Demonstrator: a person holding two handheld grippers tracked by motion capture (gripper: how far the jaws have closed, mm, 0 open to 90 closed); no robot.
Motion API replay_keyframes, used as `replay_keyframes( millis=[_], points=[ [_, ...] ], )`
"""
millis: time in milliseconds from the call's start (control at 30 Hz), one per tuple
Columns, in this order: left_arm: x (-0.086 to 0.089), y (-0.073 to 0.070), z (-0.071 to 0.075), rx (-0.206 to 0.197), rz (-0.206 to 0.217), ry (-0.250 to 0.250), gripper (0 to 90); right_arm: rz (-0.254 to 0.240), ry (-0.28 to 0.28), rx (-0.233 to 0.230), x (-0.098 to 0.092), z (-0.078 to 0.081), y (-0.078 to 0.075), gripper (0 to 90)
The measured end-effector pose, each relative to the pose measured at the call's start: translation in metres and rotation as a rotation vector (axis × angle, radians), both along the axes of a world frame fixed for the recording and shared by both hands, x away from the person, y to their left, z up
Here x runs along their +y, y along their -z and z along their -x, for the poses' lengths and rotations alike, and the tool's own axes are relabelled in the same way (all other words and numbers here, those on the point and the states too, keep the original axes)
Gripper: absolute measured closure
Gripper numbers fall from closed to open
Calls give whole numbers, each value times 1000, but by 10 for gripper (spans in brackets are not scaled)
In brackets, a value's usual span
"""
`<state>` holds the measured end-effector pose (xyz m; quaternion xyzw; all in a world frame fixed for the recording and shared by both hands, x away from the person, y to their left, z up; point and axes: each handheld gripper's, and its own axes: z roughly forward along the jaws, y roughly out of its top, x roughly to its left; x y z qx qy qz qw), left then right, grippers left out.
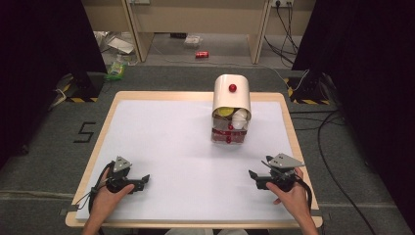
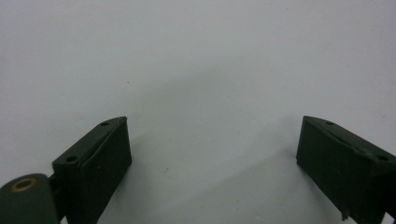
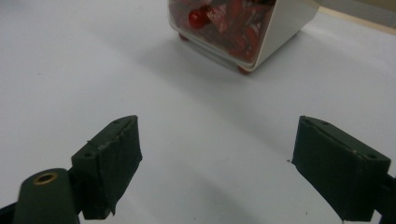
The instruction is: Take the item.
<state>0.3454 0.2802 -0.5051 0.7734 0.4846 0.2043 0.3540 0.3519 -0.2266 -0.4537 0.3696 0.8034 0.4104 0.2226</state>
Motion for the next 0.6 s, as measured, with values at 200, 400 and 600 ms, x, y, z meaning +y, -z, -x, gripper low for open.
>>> replay_keyframes(
  millis=[200, 400, 600],
  points=[
    [0, 0, 0, 0, 0, 0, 93, -4, -16, -36, 8, -5, -20, 161],
    [0, 0, 0, 0, 0, 0, 93, -17, -36, -72, 18, -11, -39, 166],
    [0, 0, 0, 0, 0, 0, 94, -26, -46, -100, 27, -16, -54, 169]
  ],
)
